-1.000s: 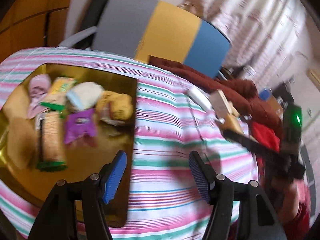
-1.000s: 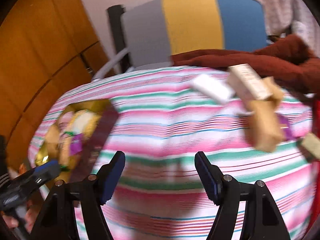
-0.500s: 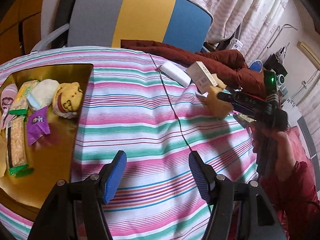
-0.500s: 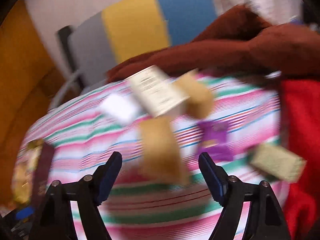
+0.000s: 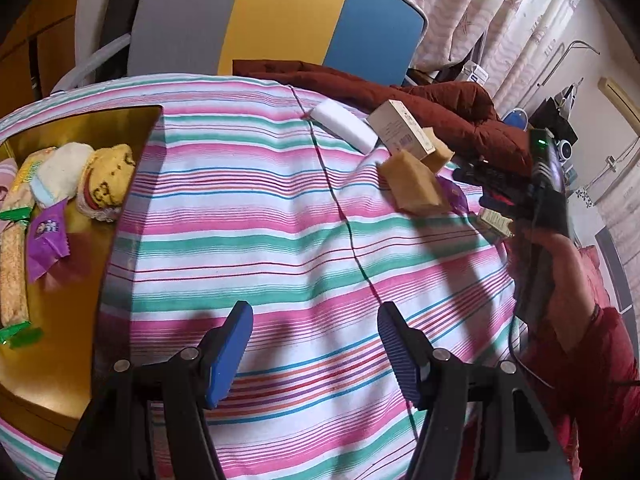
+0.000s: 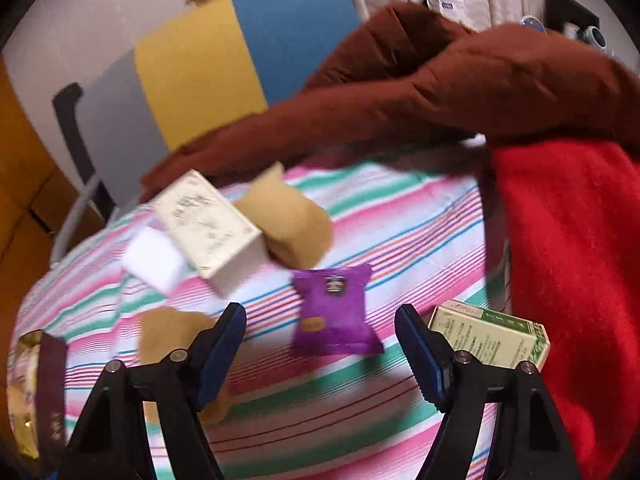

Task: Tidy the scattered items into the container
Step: 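Move both tools back toward the remaining items on the bedspread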

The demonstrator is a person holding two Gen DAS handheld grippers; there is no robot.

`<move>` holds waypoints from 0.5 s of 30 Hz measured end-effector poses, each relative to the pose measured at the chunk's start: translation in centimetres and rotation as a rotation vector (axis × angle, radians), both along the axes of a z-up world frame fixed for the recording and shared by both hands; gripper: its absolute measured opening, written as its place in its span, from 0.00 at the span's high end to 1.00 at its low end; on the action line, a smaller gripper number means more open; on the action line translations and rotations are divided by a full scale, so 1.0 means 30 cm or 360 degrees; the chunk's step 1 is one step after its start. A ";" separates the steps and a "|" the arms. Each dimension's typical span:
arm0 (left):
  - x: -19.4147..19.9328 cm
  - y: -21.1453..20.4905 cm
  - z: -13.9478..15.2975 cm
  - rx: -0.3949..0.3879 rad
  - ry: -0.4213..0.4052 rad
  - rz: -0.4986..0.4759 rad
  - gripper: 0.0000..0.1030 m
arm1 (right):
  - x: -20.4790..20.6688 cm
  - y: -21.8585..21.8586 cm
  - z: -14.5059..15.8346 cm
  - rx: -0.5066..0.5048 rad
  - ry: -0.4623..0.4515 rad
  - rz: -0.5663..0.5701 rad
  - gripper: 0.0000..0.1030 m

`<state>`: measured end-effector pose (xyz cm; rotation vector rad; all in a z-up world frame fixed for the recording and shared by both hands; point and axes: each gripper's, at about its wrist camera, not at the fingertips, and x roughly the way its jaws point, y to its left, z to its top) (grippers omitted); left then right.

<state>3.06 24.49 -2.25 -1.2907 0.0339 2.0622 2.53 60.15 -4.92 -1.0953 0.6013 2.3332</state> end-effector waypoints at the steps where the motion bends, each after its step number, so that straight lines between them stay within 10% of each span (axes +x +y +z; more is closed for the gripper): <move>1: 0.001 0.012 -0.003 -0.0007 -0.0004 -0.0008 0.36 | -0.017 0.003 -0.010 0.0001 -0.0029 -0.0001 0.24; 8: -0.008 0.097 -0.007 -0.0023 0.0013 -0.0055 0.36 | -0.082 0.018 -0.102 -0.0028 -0.0188 0.0085 0.53; 15: -0.031 0.259 -0.017 -0.0026 -0.0001 -0.0103 0.36 | -0.048 0.036 -0.094 -0.0089 -0.0224 0.0048 0.55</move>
